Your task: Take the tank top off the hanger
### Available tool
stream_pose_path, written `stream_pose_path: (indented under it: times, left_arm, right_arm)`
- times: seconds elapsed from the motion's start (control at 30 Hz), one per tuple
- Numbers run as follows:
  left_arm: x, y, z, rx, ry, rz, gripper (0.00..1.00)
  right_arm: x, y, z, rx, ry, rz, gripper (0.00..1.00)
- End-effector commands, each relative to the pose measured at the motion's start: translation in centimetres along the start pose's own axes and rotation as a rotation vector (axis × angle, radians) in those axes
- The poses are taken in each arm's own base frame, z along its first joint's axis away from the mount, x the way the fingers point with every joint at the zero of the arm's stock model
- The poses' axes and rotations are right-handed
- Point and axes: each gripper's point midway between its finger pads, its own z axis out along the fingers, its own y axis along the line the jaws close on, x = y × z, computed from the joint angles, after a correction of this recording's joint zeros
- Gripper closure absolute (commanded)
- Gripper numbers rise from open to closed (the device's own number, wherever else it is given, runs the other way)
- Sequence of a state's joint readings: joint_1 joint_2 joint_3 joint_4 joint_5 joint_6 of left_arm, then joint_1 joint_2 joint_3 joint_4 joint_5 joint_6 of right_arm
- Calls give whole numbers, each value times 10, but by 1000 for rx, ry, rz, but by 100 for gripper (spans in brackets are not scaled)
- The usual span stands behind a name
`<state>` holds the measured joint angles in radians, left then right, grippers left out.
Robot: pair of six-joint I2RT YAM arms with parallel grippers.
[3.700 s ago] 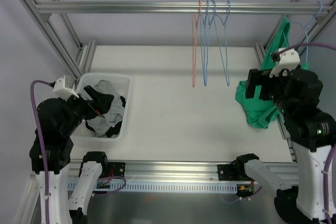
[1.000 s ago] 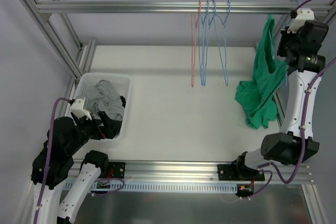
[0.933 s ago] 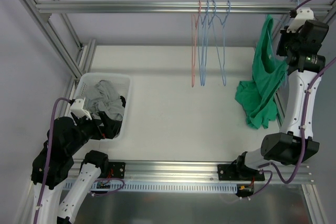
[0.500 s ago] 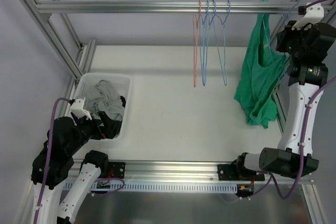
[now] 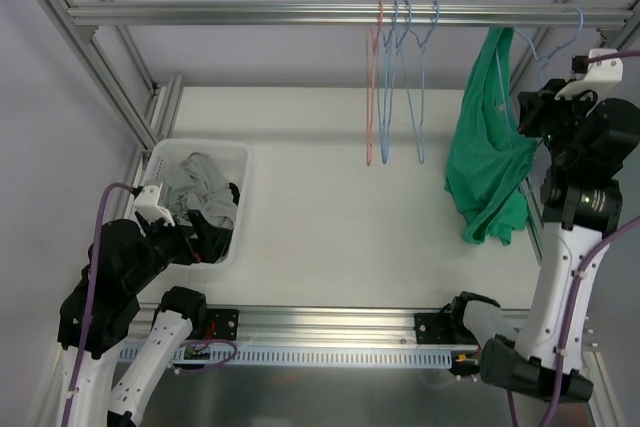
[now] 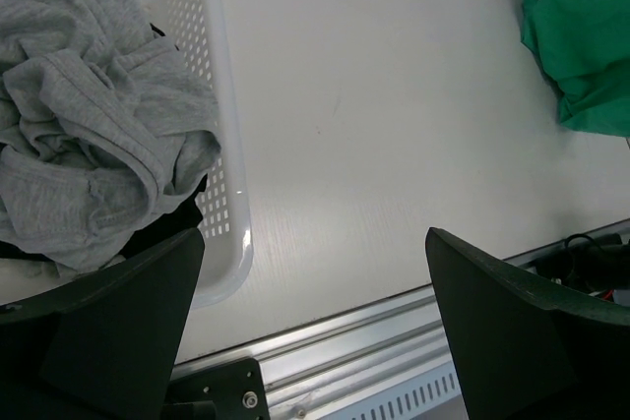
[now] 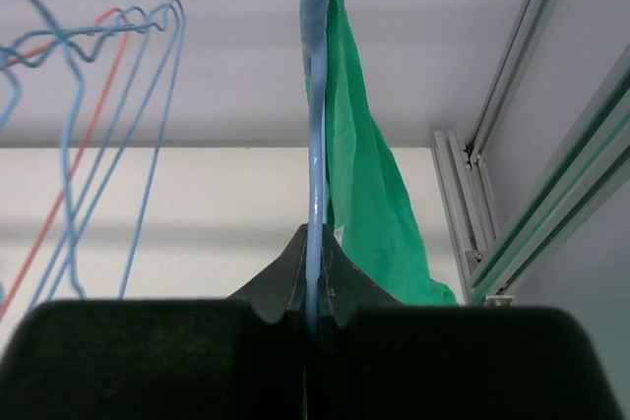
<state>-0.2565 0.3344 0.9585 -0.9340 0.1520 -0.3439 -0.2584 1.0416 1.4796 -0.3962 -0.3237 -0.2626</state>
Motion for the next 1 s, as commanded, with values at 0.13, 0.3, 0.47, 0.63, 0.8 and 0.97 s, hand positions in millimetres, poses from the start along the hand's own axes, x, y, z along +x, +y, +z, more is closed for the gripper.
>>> stream_pose_path:
  times: [0.13, 0.3, 0.47, 0.63, 0.8, 0.97]
  left_arm:
    - [-30, -52, -15, 231, 4, 52, 1]
    - [-52, -114, -14, 570, 34, 22, 1]
    - [-73, -145, 8, 694, 24, 12, 1]
    - [-84, -218, -4, 883, 20, 149, 1]
    - [-106, -310, -11, 965, -120, 405, 1]
    - [-135, -384, -10, 981, -236, 485, 1]
  right_arm:
    - [-4, 37, -81, -38, -111, 65, 100]
    - [21, 62, -136, -71, -46, 108, 100]
    - [22, 84, -201, -78, -63, 87, 100]
    - [19, 100, -247, -120, -67, 59, 100]
    - [-5, 114, -282, -209, -139, 35, 100]
    - [-25, 112, -310, -294, -197, 22, 100]
